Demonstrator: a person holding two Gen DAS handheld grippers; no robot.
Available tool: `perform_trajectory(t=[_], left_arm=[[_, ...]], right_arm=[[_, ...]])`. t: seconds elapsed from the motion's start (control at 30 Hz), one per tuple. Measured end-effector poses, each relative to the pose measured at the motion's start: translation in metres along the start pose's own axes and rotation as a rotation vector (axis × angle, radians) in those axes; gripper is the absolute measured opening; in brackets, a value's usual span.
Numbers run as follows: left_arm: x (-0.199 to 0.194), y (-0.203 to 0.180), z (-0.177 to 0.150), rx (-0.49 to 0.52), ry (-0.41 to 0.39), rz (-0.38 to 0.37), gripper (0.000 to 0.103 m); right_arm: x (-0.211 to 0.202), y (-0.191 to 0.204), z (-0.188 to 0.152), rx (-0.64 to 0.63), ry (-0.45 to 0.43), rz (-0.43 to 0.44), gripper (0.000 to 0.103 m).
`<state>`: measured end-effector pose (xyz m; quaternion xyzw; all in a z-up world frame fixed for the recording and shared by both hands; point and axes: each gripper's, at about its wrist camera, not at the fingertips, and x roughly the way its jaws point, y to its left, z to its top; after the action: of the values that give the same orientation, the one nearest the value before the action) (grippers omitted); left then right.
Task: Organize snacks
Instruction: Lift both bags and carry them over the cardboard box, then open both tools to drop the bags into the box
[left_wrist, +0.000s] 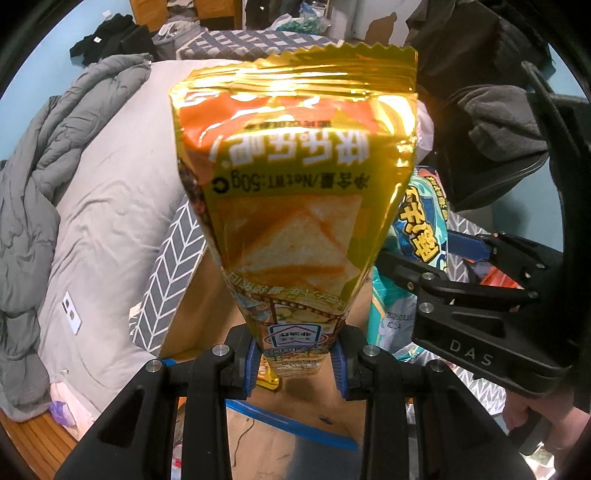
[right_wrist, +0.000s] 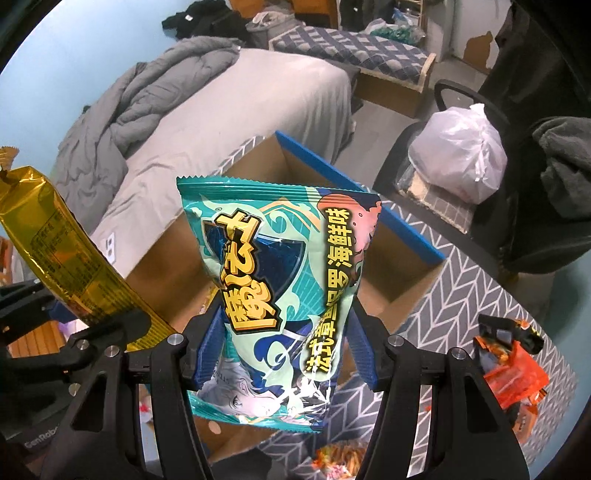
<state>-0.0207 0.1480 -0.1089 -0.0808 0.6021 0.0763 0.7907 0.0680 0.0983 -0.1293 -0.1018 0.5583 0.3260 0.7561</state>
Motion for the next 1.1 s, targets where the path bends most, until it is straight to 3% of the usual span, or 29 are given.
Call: perform_trajectory(t=[0.23,0.5,0.73,1.1], left_arm=[[0.011,0.008,0.009,-0.023,0.043,0.017,0.034],[0.01,0.008,0.017,-0.011,0.026,0.054,0.052],[0.014,0.02,0.012,-0.02,0.029,0.049,0.052],[0.001,0.005,0.009,0.005,0.001,0.039,0.052]], right_arm=[[0.011,0.006,0.002,-0.003,0.031,-0.005,0.061],[0.016,0.003,0.001,0.028,0.068,-0.024,0.068],[0.006,0.0,0.0,0.031,0.038,-0.039,0.07],[-0.018,-0.007,-0.006,0.014,-0.001,-0.083,0.07]])
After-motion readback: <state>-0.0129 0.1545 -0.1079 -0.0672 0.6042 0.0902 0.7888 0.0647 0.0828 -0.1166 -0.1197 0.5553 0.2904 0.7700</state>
